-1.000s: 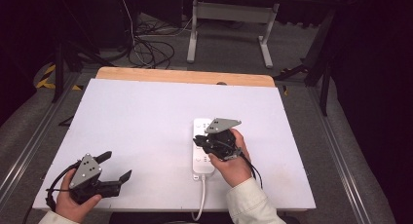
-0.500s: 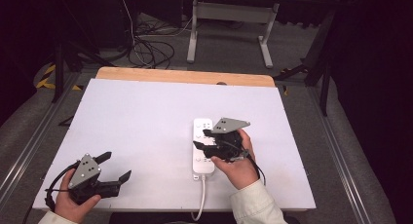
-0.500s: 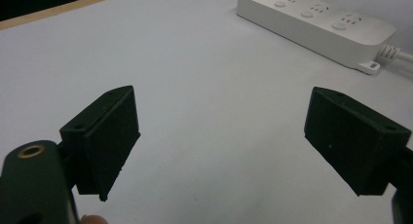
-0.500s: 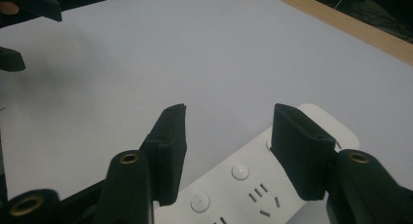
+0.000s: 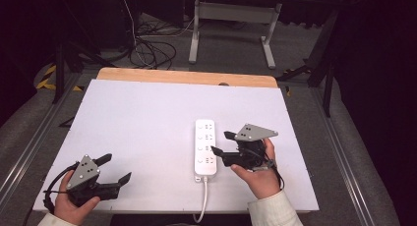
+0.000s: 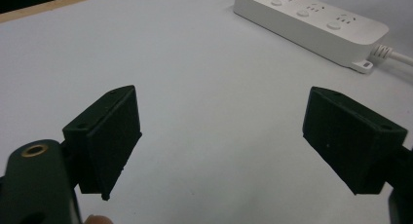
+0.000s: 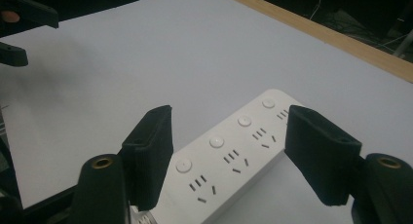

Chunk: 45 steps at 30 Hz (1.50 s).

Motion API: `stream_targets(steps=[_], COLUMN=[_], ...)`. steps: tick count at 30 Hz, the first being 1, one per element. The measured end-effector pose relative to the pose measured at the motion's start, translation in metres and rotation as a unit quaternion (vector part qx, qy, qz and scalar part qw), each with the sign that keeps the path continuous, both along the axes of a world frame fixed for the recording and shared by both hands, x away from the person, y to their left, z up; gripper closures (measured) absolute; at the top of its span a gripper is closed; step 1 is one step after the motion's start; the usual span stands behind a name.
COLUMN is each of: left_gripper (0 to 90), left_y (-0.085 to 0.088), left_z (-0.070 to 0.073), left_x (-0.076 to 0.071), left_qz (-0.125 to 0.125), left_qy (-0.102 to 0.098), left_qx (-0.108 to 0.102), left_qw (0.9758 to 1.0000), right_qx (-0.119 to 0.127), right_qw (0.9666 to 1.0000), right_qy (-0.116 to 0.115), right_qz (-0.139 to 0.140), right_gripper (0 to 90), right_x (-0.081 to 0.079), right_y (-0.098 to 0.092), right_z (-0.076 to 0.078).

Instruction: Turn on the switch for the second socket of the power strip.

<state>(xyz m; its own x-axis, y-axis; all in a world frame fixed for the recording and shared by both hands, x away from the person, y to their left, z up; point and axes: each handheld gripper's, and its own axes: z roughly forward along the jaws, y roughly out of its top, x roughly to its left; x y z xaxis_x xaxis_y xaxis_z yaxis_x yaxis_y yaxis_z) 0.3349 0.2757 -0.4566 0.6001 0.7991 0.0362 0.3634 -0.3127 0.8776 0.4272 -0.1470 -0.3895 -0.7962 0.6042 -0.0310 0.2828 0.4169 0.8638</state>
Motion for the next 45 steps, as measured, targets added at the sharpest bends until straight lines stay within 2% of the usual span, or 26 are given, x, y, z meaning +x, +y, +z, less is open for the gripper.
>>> stream_targets(steps=[8, 13, 17, 21, 24, 29, 31, 45], left_gripper=[14.3, 14.6, 14.5, 13.4, 13.3, 13.3, 13.3, 13.0], left_y=[0.003, 0.005, 0.005, 0.006, 0.006, 0.006, 0.006, 0.007], left_z=[0.002, 0.002, 0.003, 0.002, 0.002, 0.003, 0.002, 0.000], left_x=[-0.002, -0.003, -0.003, -0.003, -0.004, -0.005, -0.005, -0.008], left_qz=[0.004, 0.000, -0.001, -0.002, -0.008, -0.008, -0.007, -0.001], left_qy=[0.005, 0.009, 0.008, 0.007, 0.010, 0.002, 0.003, -0.009], left_qx=[-0.008, -0.012, -0.013, -0.017, -0.012, -0.004, -0.008, 0.000], left_qw=[0.9999, 0.9999, 0.9999, 0.9998, 0.9999, 1.0000, 0.9999, 1.0000], right_qx=[0.016, 0.003, 0.008, 0.009, 0.005, 0.011, 0.007, -0.010], right_qw=[0.9997, 0.9997, 0.9995, 0.9995, 0.9995, 0.9993, 0.9992, 0.9966], right_qy=[0.004, 0.005, 0.012, 0.010, 0.007, 0.014, 0.016, 0.055], right_qz=[-0.015, -0.022, -0.029, -0.028, -0.029, -0.034, -0.035, -0.060], right_gripper=[34.1, 34.0, 33.8, 33.7, 33.6, 33.2, 33.8, 33.9], right_x=[-0.009, -0.012, -0.014, -0.017, -0.019, -0.021, -0.022, -0.027], right_y=[-0.028, -0.041, -0.050, -0.057, -0.062, -0.072, -0.075, -0.094], right_z=[-0.008, -0.019, -0.027, -0.033, -0.039, -0.048, -0.052, -0.081])
